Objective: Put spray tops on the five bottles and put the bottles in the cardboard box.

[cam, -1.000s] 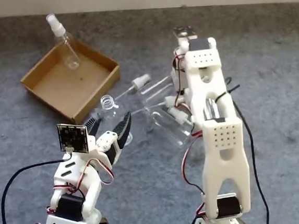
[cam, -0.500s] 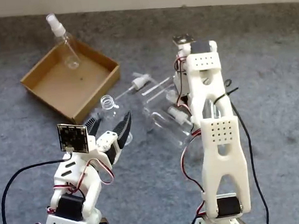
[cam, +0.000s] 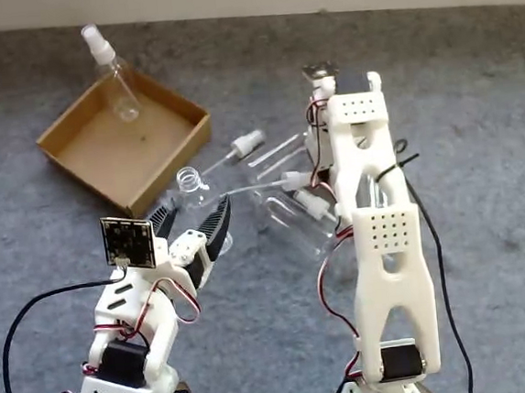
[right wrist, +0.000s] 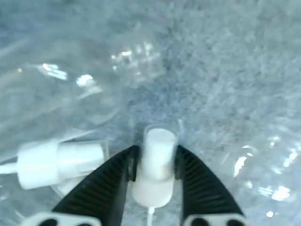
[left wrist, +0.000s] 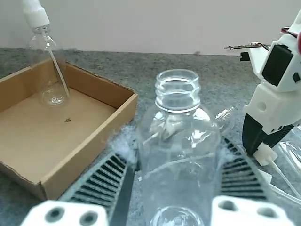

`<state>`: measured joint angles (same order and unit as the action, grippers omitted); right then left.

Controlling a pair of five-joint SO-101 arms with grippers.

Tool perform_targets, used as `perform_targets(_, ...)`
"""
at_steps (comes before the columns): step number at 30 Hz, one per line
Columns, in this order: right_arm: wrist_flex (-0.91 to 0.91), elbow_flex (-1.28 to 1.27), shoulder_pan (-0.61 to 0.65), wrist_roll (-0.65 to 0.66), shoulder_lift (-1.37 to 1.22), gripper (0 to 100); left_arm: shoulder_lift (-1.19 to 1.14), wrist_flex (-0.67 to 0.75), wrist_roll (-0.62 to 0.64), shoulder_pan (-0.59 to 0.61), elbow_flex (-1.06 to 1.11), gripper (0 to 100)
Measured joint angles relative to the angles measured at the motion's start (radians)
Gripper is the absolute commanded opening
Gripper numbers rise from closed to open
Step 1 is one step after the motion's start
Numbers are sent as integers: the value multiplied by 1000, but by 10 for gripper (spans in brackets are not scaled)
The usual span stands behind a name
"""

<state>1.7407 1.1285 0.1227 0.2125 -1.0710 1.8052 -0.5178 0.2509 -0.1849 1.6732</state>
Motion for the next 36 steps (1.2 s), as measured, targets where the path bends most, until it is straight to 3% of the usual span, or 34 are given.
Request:
perform_targets(11,3,31,-8,0,26,5,0,0,12,-2,0,116)
perform_targets(25,6,81,-41,-3,488,5,0,0,12,-176,0,116)
perform_targets(28,6,81,-41,-71,612,5,0,0,9,-204,0,116)
perform_targets(36,6,81,-38,-192,901,5,0,0,-213,-295,0,115)
